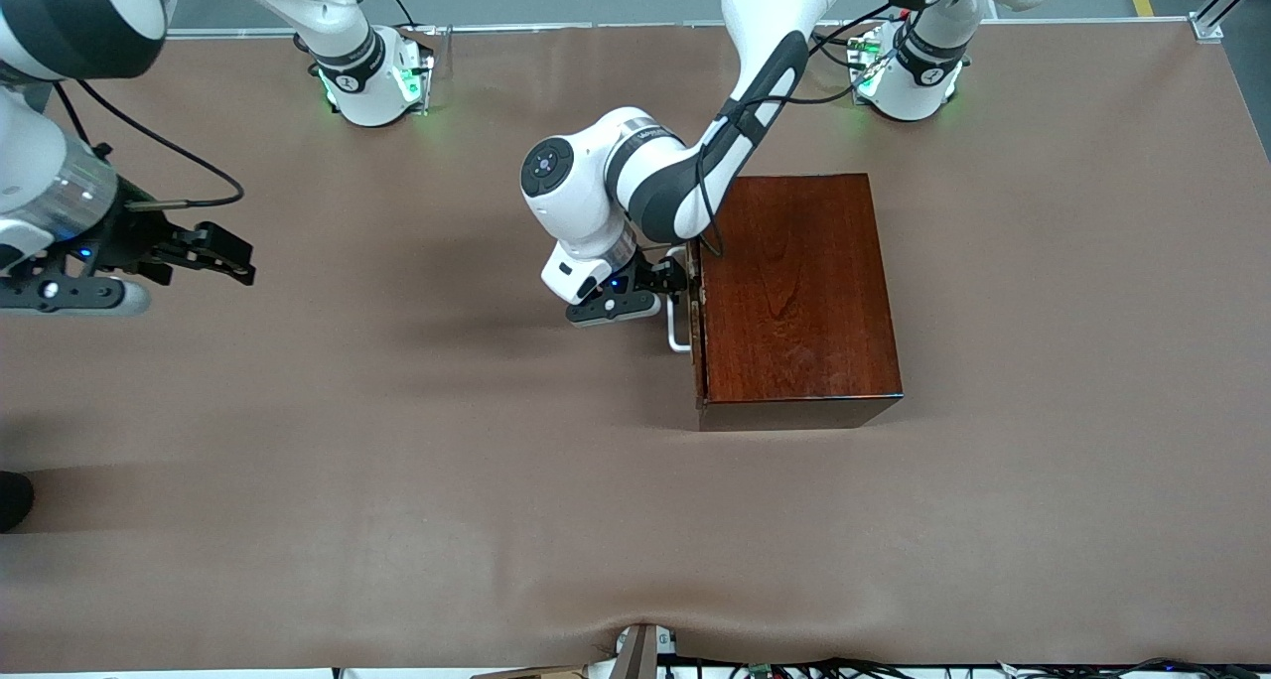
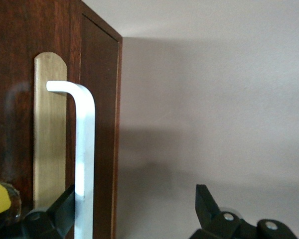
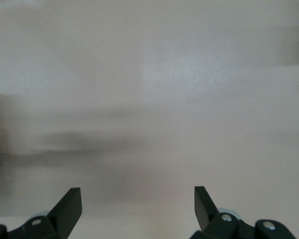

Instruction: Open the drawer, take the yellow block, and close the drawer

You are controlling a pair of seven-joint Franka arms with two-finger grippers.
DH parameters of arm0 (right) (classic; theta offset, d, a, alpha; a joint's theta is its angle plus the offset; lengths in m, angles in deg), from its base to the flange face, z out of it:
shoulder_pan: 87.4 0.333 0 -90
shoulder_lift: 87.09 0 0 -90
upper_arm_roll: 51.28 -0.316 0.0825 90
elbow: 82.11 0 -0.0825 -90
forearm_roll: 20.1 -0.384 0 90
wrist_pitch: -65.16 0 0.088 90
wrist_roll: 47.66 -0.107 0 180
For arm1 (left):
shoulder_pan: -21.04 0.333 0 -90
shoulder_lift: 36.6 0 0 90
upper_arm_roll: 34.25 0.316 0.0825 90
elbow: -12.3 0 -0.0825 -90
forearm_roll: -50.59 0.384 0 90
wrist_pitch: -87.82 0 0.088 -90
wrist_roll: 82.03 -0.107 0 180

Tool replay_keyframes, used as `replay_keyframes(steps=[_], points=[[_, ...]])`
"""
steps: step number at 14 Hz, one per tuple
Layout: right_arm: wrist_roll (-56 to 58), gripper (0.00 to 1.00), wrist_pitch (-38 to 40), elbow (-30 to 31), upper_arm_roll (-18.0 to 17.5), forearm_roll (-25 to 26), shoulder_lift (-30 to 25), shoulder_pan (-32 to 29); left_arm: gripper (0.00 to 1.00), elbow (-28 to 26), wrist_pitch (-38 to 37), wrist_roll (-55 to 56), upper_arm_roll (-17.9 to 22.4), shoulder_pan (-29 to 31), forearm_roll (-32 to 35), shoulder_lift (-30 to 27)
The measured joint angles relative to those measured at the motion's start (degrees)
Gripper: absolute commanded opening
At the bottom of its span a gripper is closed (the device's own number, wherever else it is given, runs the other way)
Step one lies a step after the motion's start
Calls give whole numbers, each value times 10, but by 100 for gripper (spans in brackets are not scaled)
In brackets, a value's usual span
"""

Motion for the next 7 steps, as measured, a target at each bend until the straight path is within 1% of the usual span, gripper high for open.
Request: replay_keyframes(steps=[4, 7], points=[[8, 100, -6, 0, 0, 0, 11, 16, 100, 0, 26, 25, -2, -1, -4, 0], [48, 100, -7, 0, 0, 0, 15, 19, 100, 0, 42, 41, -5, -1, -5, 0]])
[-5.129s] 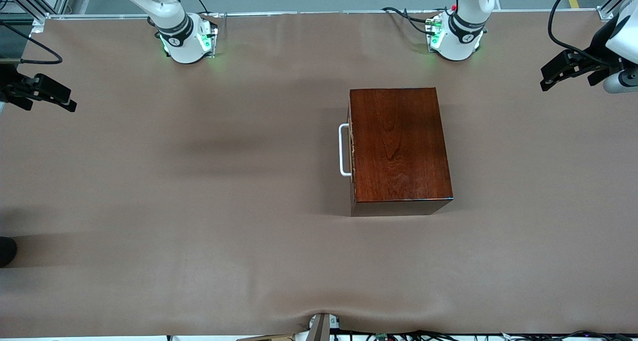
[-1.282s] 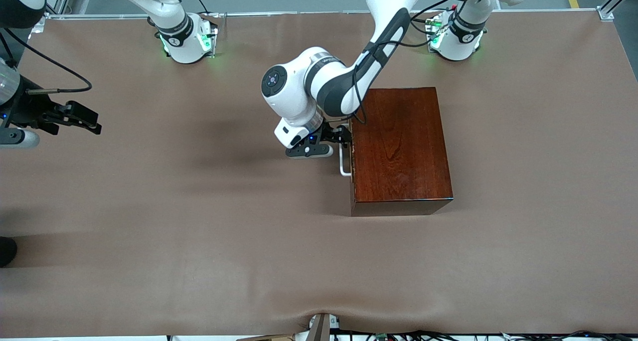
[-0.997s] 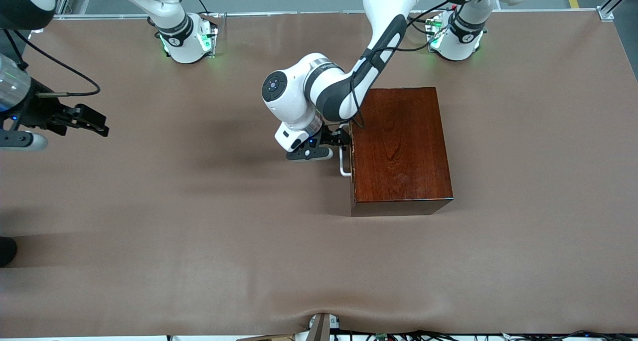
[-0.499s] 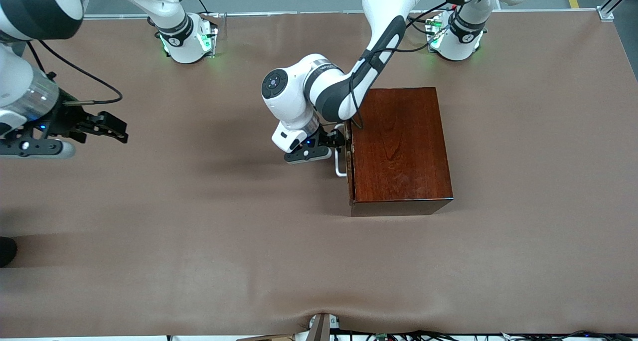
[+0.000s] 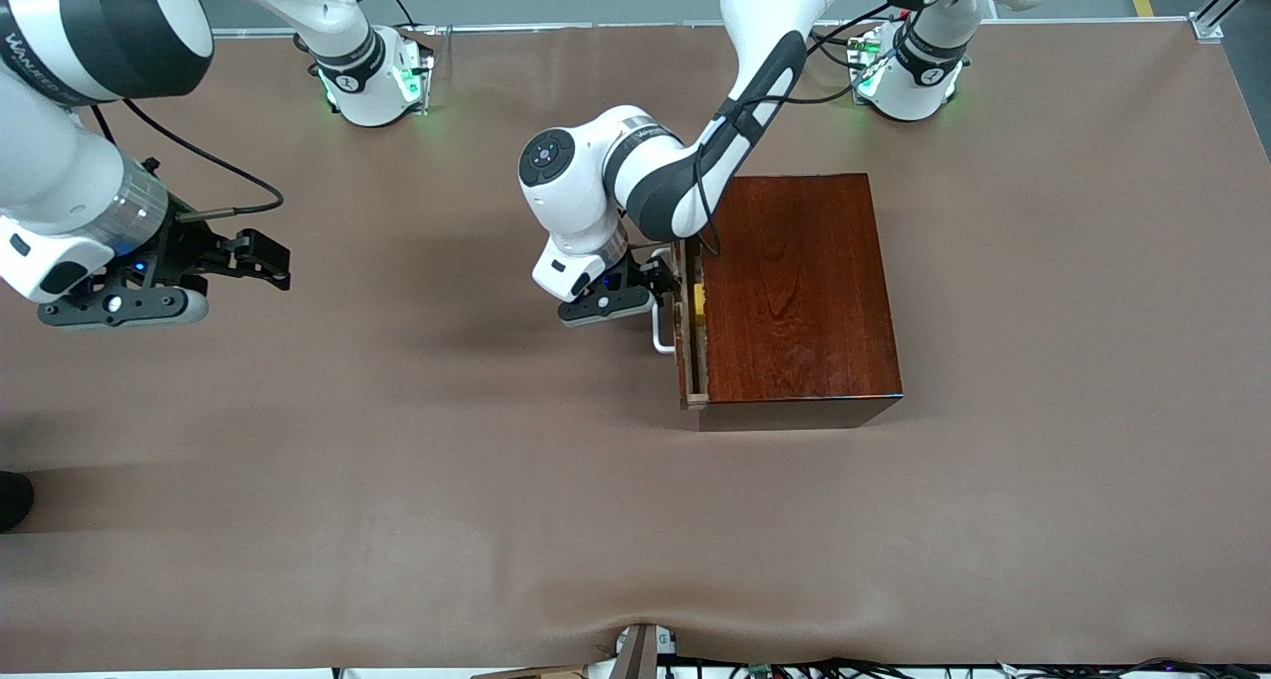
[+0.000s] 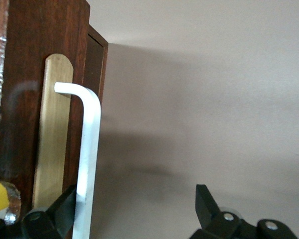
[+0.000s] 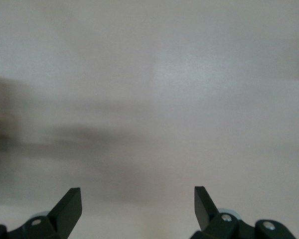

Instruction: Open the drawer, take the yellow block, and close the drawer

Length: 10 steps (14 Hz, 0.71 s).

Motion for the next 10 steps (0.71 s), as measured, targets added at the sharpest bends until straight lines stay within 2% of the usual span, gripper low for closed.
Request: replay_keyframes(steps=[10], points=[[205, 100, -12, 0, -1, 0, 0, 6, 100, 0, 85, 37, -17, -3, -12, 2]])
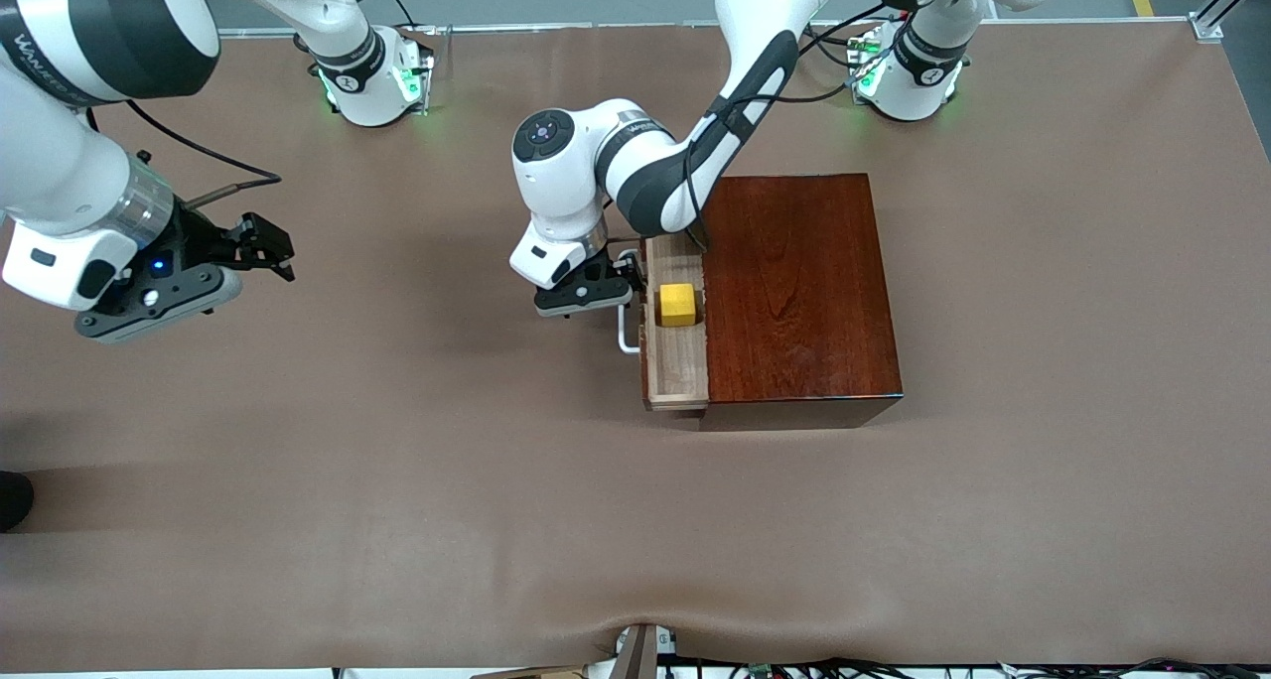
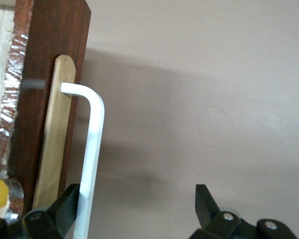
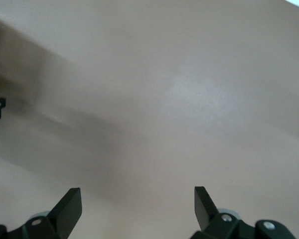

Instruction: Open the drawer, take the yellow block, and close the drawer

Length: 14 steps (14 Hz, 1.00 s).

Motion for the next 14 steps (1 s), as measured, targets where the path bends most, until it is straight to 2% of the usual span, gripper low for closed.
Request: replay_keyframes(steps=[8, 14], points=[[174, 100, -16, 0, -1, 0, 3, 15, 100, 16, 23, 19, -5, -1, -17, 4], [302, 100, -19, 0, -1, -25, 3, 20, 100, 29, 26, 22, -8, -2, -20, 10]])
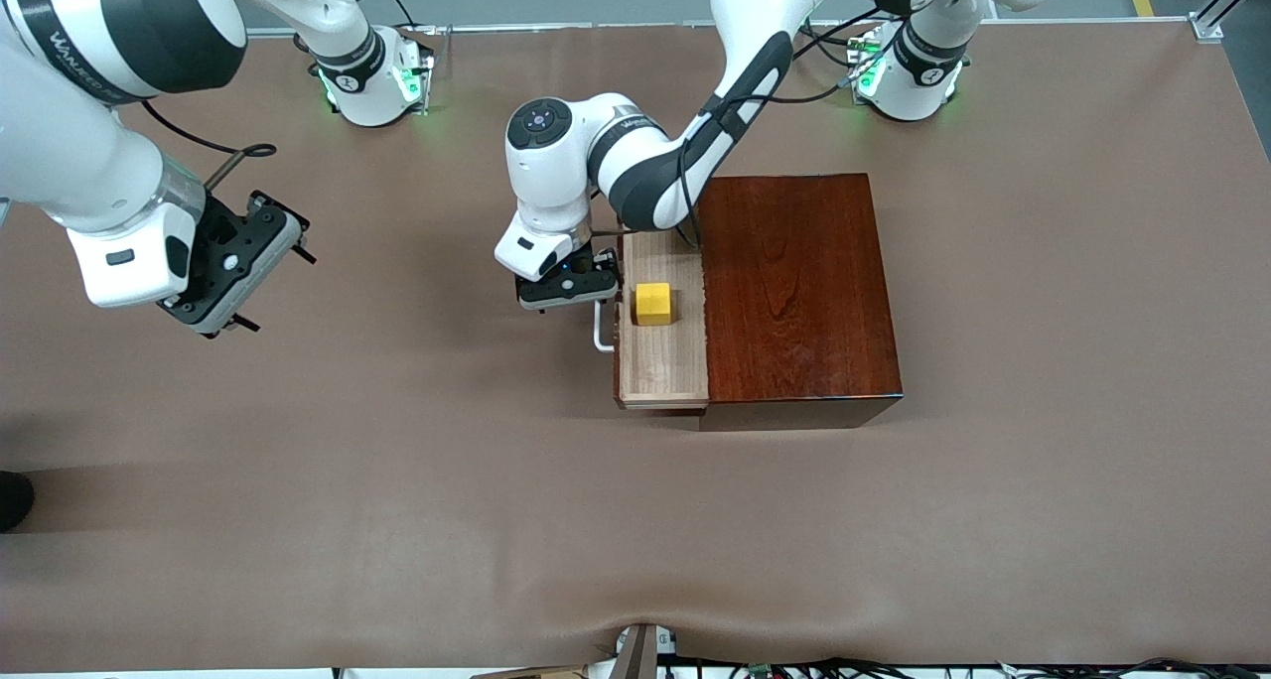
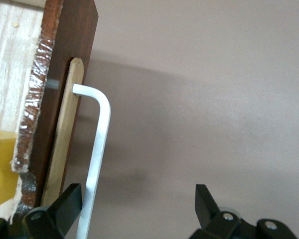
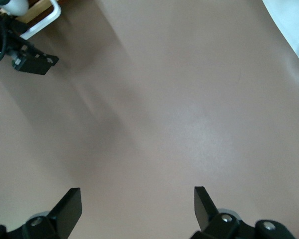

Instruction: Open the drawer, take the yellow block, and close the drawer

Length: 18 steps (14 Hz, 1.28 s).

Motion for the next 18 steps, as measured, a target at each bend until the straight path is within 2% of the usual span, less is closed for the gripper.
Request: replay_keyframes(steps=[4, 7, 10, 12, 16, 18], points=[[61, 100, -2, 0, -1, -4, 3, 9, 100, 25, -7, 1, 1, -2, -4, -7], [109, 100, -6, -1, -1, -5, 4, 13, 100, 41, -61, 2, 10, 20, -4, -57], [161, 100, -15, -1, -2, -13, 5, 27, 100, 44, -155, -32, 14, 77, -4, -152], [176, 100, -23, -1, -2, -16, 10, 57, 100, 41, -221, -84, 15, 123, -4, -206], [181, 100, -45, -8, -3, -15, 39, 137, 100, 32, -325, -212, 15, 219, -4, -275], [181, 100, -48, -35, -3, -15, 72, 169, 100, 24, -361, -274, 15, 259, -5, -298]])
